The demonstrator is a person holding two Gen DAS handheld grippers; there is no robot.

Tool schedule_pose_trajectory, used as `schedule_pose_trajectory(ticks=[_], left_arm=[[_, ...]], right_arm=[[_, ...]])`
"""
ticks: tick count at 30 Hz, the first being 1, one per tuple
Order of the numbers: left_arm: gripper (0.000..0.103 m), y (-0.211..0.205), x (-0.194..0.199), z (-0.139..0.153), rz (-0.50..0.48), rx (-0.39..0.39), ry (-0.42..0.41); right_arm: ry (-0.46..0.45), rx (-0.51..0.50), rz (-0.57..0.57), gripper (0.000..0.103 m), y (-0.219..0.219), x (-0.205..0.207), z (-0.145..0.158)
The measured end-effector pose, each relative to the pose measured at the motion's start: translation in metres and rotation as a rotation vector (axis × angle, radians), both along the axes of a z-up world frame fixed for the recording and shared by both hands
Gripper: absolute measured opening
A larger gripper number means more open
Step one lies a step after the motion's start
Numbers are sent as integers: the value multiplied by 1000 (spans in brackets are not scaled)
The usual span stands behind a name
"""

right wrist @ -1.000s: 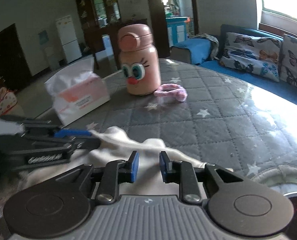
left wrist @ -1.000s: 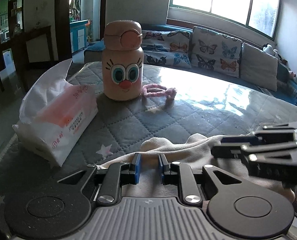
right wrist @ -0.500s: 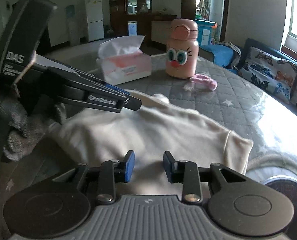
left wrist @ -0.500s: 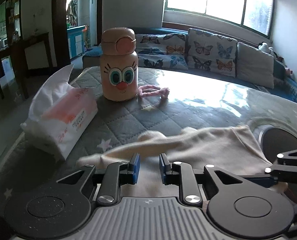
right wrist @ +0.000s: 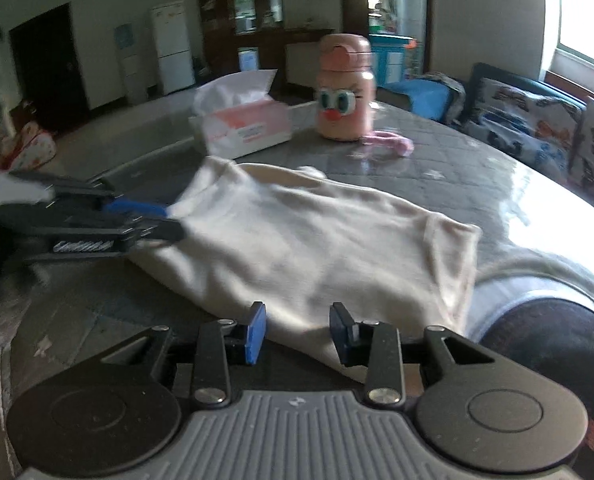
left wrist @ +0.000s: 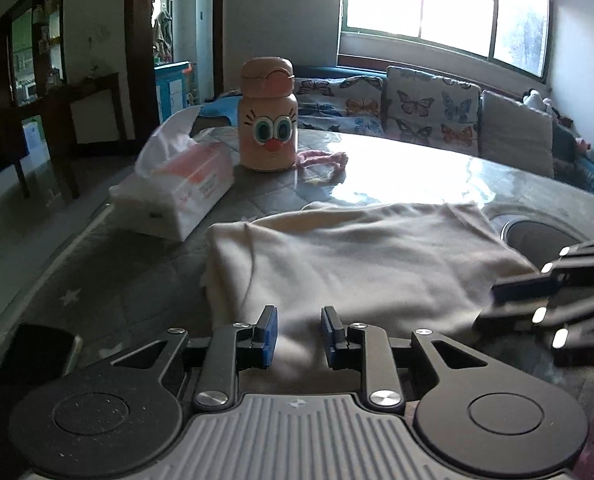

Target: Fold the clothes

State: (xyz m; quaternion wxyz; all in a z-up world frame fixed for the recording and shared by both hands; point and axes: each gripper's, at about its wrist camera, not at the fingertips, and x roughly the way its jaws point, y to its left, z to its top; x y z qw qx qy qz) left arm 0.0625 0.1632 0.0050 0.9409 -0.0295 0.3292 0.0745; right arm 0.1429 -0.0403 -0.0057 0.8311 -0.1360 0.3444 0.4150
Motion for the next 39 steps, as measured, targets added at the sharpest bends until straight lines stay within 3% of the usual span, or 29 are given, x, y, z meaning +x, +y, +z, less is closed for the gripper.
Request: schedule_pose_trajectory(ticks=[5,9,13,19,21,24,29,31,39], left_arm=[[28,5,-10,-4,22,9,16],[47,5,-17,0,28,-4,14],[57,1,-24,1,29,-12,12],[88,-2,-38,2,65,-16,9],[94,-3,-41,3,76,-15,13],[99,-5,-46,2,84,-18,14],[103,-13,-54,4,82,-20,10],[103,-16,-58,5,80,-14,10],[103,-25,-69,3,80,-14,16]], right_arm=[[21,-22,-58,39,-17,6,-4],[21,3,-89,41,-25,9,-2],[16,37,-120,50,-31,11,1],[26,45,-140,54,-34,7,-1],[15,53,-140,69,-36,2,2],[1,54,-140,77,-38,-5,4],[4,64,-142,83,-40,-16,6],[2,68,-142,92,-41,-21,7],[-27,55,-137,101,-42,-46,3]])
